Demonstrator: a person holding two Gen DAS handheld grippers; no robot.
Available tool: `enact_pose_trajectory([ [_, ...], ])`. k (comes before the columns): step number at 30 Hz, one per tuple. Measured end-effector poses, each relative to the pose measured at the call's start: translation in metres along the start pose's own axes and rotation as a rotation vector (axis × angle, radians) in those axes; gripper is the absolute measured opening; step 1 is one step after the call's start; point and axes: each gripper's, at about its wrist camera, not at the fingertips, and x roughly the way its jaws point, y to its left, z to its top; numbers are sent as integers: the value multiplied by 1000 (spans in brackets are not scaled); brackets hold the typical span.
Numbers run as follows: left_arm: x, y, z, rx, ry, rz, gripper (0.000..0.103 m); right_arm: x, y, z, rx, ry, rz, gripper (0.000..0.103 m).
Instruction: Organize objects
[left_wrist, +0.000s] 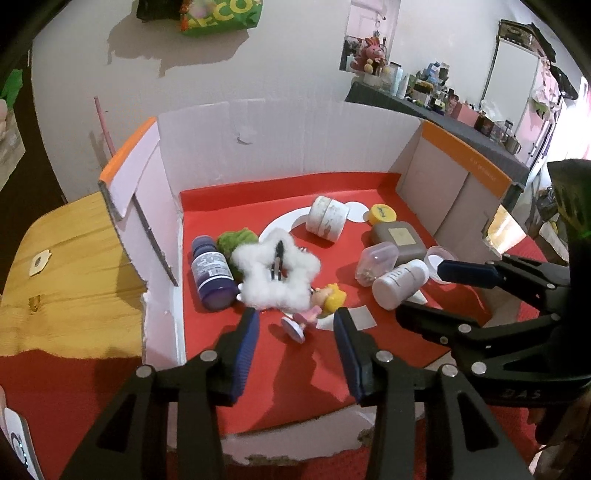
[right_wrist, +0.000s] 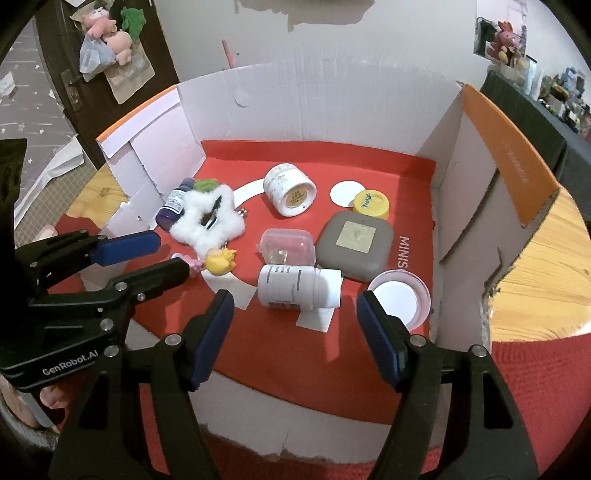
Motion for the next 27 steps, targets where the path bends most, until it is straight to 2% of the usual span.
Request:
enact_pose_trajectory([
  [2,-2,1,-1,-9,-6,4,52,-2,1,-1,3,-5,0,71],
  [6,-7,3,-4,-26,-17,11,53,-6,3,-3,3,-15,-1,73],
  [11,-16,5,-8,-43,-45,38,67,-13,7,-4,4,-35,-1,77],
  [15,-24,8,-10,-58,-65,45,73,-22,8,-6,6,-53,0,77],
  [19,-32,7,-13,-57,-87,70,78,-27,9,-11,10,-67,-3,84],
  [27,-43,1,-20,-41,-120,119,86,-37,9,-20,38,-87,-12,84],
])
